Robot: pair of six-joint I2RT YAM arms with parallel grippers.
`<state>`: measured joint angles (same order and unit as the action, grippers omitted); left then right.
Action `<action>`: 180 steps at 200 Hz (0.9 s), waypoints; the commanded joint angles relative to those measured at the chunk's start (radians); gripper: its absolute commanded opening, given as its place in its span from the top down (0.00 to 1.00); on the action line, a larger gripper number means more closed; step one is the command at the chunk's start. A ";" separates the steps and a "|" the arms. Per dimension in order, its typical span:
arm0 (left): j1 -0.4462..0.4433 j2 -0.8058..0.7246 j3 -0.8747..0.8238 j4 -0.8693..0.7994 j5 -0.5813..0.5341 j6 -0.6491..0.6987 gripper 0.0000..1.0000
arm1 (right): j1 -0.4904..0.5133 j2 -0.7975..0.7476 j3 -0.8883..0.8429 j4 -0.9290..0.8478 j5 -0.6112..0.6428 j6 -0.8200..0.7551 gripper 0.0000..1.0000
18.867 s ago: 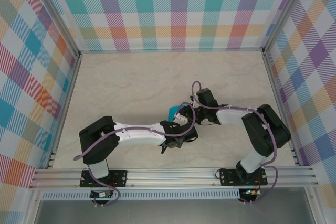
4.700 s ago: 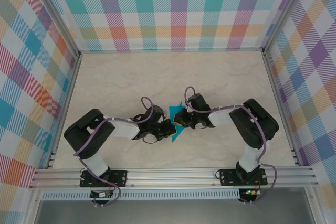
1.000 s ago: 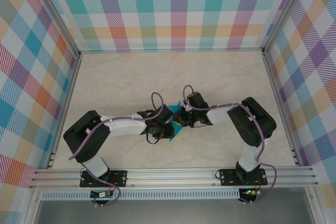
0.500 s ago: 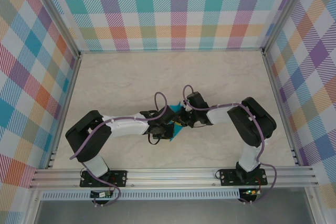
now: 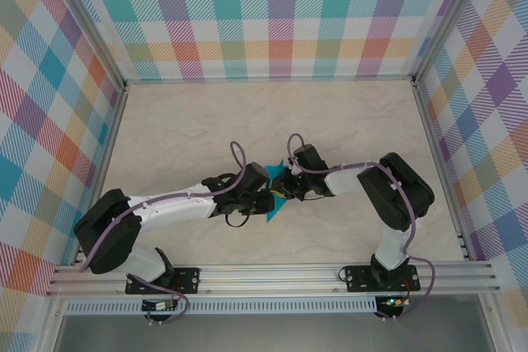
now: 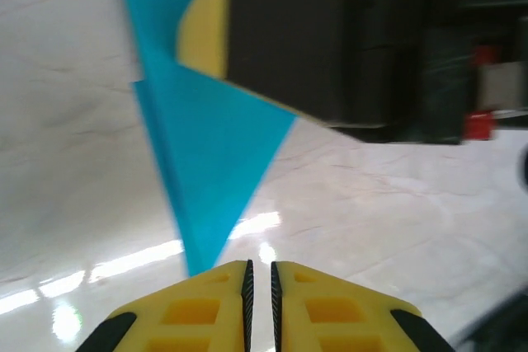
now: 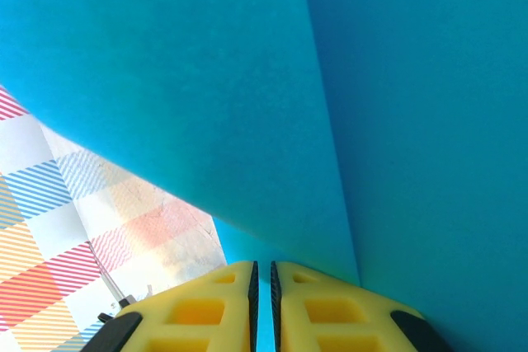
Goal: Fold a paper plane with a square sheet of paper (pick it up from the middle)
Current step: Fourth fold the wing at the center of the table.
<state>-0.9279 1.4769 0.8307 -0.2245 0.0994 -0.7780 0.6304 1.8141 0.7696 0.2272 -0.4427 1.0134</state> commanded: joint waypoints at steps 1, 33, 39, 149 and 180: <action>-0.005 0.064 -0.020 0.132 0.111 -0.047 0.85 | 0.011 0.086 -0.057 -0.187 0.089 0.004 0.85; 0.005 0.127 -0.042 0.170 0.120 -0.073 0.86 | 0.011 0.090 -0.051 -0.188 0.087 0.002 0.85; 0.009 0.130 -0.050 0.173 0.117 -0.075 0.86 | 0.011 0.088 -0.052 -0.188 0.087 -0.001 0.85; 0.022 0.110 -0.145 0.101 0.069 -0.051 0.88 | 0.011 0.098 -0.053 -0.188 0.088 -0.001 0.85; 0.028 0.104 -0.176 0.144 0.090 -0.081 0.88 | 0.011 0.102 -0.055 -0.187 0.089 -0.002 0.85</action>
<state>-0.9134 1.5921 0.7013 -0.0429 0.1761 -0.8303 0.6304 1.8164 0.7696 0.2291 -0.4454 1.0130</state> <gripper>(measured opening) 0.118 0.152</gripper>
